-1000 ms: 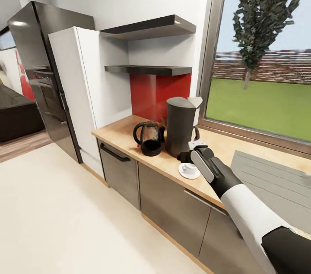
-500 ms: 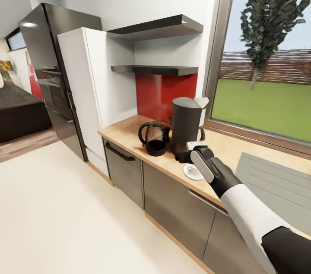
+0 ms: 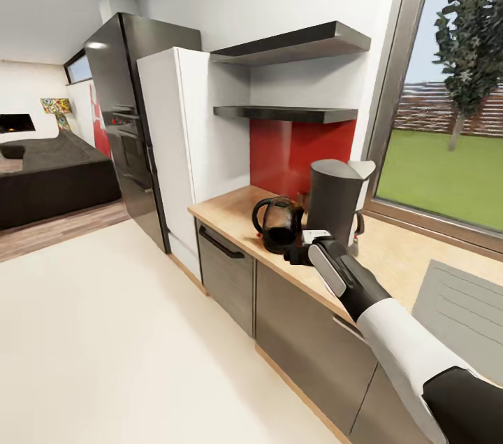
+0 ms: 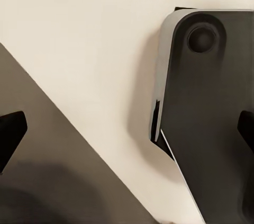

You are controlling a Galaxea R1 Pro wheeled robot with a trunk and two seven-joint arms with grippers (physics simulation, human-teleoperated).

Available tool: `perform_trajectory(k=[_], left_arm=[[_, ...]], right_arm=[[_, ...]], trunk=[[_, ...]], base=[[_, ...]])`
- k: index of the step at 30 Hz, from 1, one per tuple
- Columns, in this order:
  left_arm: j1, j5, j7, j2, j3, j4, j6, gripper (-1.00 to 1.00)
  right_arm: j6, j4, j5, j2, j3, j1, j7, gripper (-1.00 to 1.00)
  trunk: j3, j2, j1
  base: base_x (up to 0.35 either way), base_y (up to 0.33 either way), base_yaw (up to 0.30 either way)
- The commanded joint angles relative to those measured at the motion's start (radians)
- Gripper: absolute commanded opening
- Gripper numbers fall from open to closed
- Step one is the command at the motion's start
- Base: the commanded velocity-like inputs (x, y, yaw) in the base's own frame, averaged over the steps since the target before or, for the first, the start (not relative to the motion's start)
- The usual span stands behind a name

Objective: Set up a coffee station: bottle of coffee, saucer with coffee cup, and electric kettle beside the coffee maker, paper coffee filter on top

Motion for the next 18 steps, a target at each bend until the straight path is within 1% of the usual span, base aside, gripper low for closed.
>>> perform_trajectory(k=[1, 7, 12, 18], left_arm=[[0.0, -0.009, 0.002, -0.001, 0.006, -0.001, -0.002, 1.0], [0.0, -0.009, 0.002, -0.001, 0.006, -0.001, -0.002, 1.0], [0.0, -0.008, 0.002, -0.001, 0.006, -0.001, -0.002, 1.0], [0.0, -0.009, 0.002, -0.002, 0.006, -0.001, -0.002, 1.0]], right_arm=[[0.001, -0.001, -0.011, -0.001, 0.004, -0.001, -0.01, 1.0], [0.002, 0.0, -0.011, -0.001, 0.004, -0.001, -0.01, 1.0], [0.001, 0.0, -0.011, -0.001, 0.004, -0.001, -0.01, 1.0], [0.001, 0.0, -0.011, -0.001, 0.004, -0.001, -0.01, 1.0]], trunk=[[-0.001, -0.001, 0.0], [0.0, -0.001, 0.0], [0.001, -0.001, 0.0], [0.004, -0.001, 0.0]], base=[[0.0, 0.0, 0.277], [-0.031, 0.028, 0.277], [-0.193, 0.177, 0.277], [-0.25, 0.201, 0.277]])
